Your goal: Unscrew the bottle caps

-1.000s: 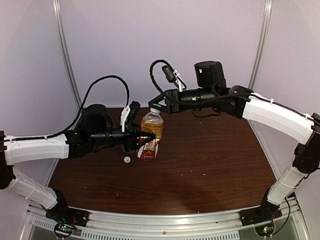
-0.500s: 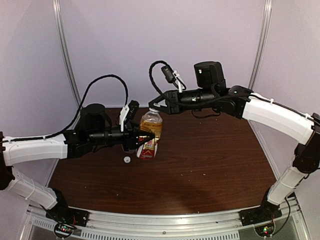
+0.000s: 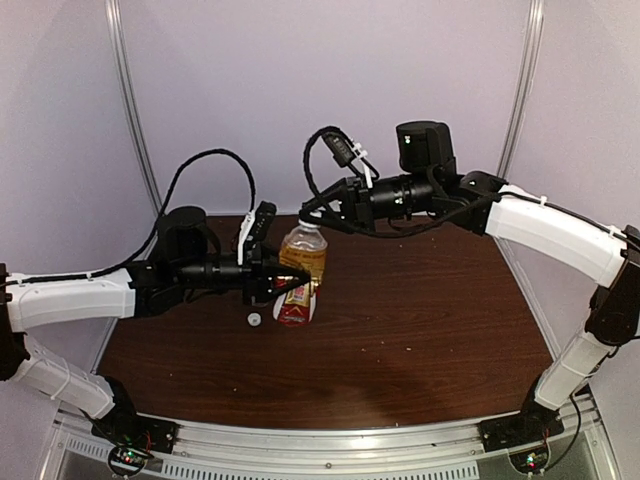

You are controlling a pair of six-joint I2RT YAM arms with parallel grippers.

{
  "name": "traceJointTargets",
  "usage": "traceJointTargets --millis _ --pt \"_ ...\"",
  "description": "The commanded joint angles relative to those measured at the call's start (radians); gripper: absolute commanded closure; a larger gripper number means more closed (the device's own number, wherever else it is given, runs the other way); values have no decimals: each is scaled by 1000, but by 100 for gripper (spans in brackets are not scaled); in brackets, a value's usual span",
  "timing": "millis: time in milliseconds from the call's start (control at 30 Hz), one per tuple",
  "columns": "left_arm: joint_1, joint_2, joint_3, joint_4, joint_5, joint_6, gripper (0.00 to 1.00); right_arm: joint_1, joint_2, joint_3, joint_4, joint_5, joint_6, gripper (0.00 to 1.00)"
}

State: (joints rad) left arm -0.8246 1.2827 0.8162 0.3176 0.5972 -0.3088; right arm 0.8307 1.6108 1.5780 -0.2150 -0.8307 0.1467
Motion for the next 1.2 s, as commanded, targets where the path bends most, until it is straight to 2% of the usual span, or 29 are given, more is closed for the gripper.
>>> traceJointTargets --millis 0,167,300,467,567,733,967,1167 --pt "-6 -14 -14 225 250 -70 63 1 28 4 -27 -253 -223 75" --pt "-7 -8 -17 296 321 -119 63 -5 53 39 -77 -381 -304 72" --pt "-7 -4 -16 301 325 -120 63 -7 54 41 -81 -393 -307 68" --pt "-6 0 -12 298 313 -118 63 -8 47 36 -83 -353 -286 66" --pt "-6 1 -12 296 309 -116 63 -7 39 31 -83 -323 -274 62" --pt "-7 -4 -11 267 283 -95 64 -7 19 19 -71 -280 -251 53" --pt "-5 -19 -8 189 187 -46 64 -7 -34 -20 -39 -165 -179 34" --pt "-7 -19 15 87 74 1 64 -6 -77 -22 -5 -12 -23 30"
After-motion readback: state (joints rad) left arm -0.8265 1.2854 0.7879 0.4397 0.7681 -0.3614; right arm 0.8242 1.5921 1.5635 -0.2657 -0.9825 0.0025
